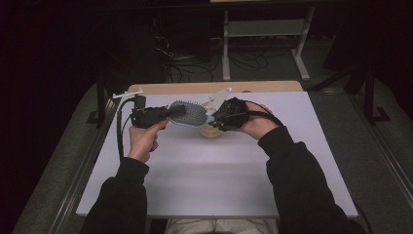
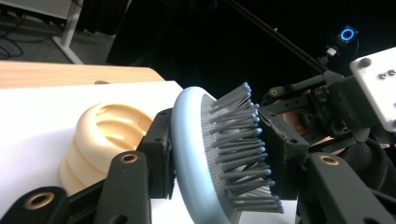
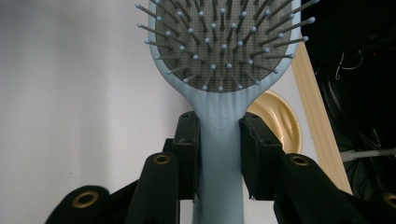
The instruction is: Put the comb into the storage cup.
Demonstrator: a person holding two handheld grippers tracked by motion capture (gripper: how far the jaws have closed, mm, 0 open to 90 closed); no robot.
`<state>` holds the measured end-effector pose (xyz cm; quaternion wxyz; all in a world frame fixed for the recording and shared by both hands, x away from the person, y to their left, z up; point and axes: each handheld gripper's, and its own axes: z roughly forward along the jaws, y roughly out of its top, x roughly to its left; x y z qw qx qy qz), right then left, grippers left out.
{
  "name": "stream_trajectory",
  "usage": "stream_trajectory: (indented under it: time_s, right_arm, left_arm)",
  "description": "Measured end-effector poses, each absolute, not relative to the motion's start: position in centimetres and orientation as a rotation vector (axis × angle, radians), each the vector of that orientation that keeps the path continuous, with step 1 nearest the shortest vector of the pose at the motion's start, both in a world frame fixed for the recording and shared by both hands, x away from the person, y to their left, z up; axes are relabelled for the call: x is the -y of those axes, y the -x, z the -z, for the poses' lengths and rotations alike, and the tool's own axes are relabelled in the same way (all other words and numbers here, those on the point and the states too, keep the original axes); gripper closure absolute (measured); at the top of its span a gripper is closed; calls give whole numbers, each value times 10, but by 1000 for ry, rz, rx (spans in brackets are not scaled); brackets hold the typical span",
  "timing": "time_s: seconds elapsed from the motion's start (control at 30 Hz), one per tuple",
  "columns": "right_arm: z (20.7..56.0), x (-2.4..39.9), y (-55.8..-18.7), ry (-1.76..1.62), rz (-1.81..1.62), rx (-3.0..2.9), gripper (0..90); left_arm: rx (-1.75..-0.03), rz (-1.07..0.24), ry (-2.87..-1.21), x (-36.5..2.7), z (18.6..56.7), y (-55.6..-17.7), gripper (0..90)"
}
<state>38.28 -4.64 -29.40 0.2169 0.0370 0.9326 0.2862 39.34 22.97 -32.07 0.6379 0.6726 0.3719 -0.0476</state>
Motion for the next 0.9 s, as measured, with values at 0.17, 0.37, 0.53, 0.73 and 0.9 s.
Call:
stream_trajectory:
  time_s: [0.17,0.37,0.53,0.73,0.9]
  right_arm:
    - [292,49,-385,-136,-810,-2581,682]
    - [290,54,-389,-192,-839,-2587,659]
    - [289,57,-393,-257,-856,-2598,575]
    - [289,65,-397,-347,-886,-2606,416]
    - [291,72,-401,-410,-920,-2631,307]
  left_arm:
    - [-822,84,-1547,-225,309,-395,557]
    - [-799,37,-1585,-215,295,-394,571]
    - [-769,-2,-1649,-205,281,-394,573]
    - [-739,-28,-1685,-200,269,-393,570]
    - [-742,-48,-1678,-201,261,-395,570]
